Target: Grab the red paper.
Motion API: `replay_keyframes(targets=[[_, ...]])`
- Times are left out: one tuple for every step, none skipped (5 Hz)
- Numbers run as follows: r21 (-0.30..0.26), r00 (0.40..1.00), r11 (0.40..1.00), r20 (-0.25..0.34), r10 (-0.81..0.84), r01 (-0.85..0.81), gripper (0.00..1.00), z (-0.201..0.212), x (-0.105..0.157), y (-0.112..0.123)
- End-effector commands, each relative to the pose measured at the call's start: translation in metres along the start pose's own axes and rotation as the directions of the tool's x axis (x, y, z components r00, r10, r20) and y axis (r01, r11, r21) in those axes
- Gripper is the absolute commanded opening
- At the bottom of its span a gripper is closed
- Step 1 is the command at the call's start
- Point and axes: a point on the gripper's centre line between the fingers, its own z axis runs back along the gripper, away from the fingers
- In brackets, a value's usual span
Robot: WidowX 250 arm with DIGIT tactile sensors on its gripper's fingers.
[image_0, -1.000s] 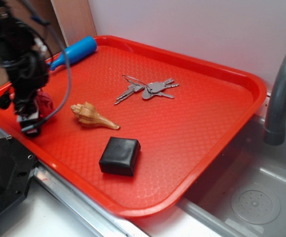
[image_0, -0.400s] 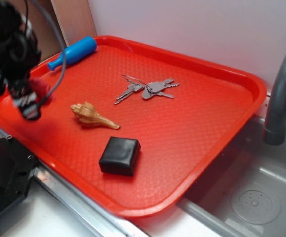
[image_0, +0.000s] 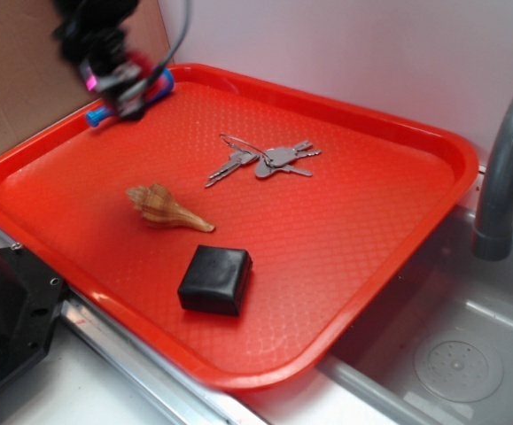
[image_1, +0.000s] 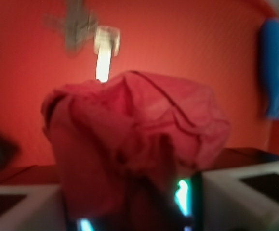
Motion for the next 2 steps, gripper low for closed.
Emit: replay_keyframes(targets=[[-0.035, 0.987, 0.986, 0.009, 0.162, -0.161, 0.00, 0.0318, 0.0269, 0.0025], [-0.014, 0.982, 0.982, 0.001, 0.187, -0.187, 0.00, 0.0249, 0.0219, 0.0072]])
